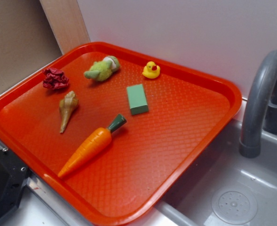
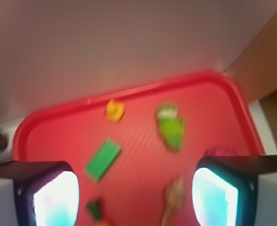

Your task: Grab the green animal.

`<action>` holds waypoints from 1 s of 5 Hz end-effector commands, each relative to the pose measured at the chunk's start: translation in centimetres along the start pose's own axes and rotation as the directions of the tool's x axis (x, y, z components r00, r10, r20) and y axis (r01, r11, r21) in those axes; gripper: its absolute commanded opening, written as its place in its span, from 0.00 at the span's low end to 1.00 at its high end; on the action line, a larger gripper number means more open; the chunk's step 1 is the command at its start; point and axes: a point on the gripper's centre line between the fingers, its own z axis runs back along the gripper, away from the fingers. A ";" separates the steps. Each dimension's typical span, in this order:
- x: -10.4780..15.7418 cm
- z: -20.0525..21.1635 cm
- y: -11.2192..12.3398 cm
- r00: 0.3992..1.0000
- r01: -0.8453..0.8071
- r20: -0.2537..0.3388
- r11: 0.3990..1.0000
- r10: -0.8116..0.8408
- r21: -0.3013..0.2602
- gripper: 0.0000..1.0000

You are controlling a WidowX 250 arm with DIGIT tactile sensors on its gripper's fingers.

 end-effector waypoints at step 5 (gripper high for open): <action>0.9 -15.7 5.4 0.998 0.039 -0.064 0.988 -0.030 0.148 1.00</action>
